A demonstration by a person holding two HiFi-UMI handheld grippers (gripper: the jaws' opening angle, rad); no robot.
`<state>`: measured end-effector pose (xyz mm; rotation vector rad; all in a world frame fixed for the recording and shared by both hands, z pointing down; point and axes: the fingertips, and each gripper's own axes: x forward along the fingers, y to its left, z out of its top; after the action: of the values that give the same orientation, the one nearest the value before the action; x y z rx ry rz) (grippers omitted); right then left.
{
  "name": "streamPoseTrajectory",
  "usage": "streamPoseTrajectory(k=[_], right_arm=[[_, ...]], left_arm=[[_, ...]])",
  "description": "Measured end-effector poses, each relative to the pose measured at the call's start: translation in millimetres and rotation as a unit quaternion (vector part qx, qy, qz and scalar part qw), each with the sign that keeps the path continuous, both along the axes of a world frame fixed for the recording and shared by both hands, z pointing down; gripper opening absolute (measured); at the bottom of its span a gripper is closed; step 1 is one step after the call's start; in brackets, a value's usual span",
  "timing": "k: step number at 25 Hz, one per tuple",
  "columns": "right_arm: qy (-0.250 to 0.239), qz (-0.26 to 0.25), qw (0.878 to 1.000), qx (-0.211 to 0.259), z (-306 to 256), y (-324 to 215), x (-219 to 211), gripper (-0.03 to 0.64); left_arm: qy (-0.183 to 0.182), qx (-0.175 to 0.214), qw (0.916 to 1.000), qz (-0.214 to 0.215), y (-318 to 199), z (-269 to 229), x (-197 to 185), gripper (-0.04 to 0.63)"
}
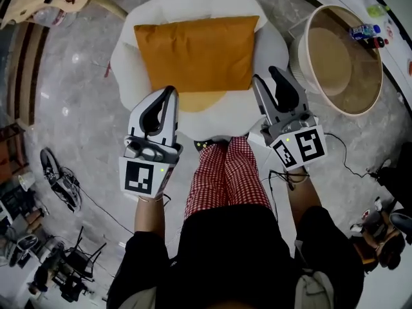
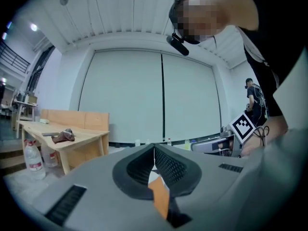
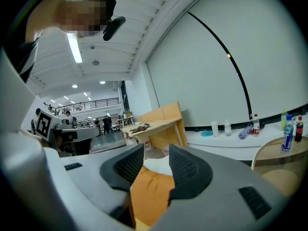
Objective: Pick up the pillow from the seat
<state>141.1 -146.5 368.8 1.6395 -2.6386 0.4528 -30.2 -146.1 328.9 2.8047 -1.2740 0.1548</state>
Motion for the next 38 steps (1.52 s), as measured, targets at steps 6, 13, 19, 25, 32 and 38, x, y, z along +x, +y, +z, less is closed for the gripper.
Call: streamPoseTrajectory(k=[6,13,19,25,32,38], right_arm=[[0.006,-0.004,1.0,-0.026,37,-11,4,0.193],[0.029,0.005,0.999,-0.026,75,-27,9,0.221],[0.032,0.001,0.998,-0.048,115,-39,16,0.225],[0.031,0.008,0.997,-0.064,156,-53,24,0.25],[0.043,0.009,0.995,-0.088,202,-71,27,0.276],[0.046,-0.001,0.994,-0.103,227,-83,24,0.288]], left_arm=[[-0.006,-0.014,0.9997,-0.021,-4,30,-3,0.011],[-0.007,-0.016,0.9993,-0.033,-17,49,-6,0.011],[-0.009,-0.011,0.9992,-0.037,-28,67,-3,0.011],[0.013,-0.029,0.9985,-0.045,-36,93,-2,0.011],[0.017,-0.042,0.9977,-0.05,-43,116,-7,0.011],[0.015,-0.058,0.9965,-0.058,-51,137,-16,0.011]])
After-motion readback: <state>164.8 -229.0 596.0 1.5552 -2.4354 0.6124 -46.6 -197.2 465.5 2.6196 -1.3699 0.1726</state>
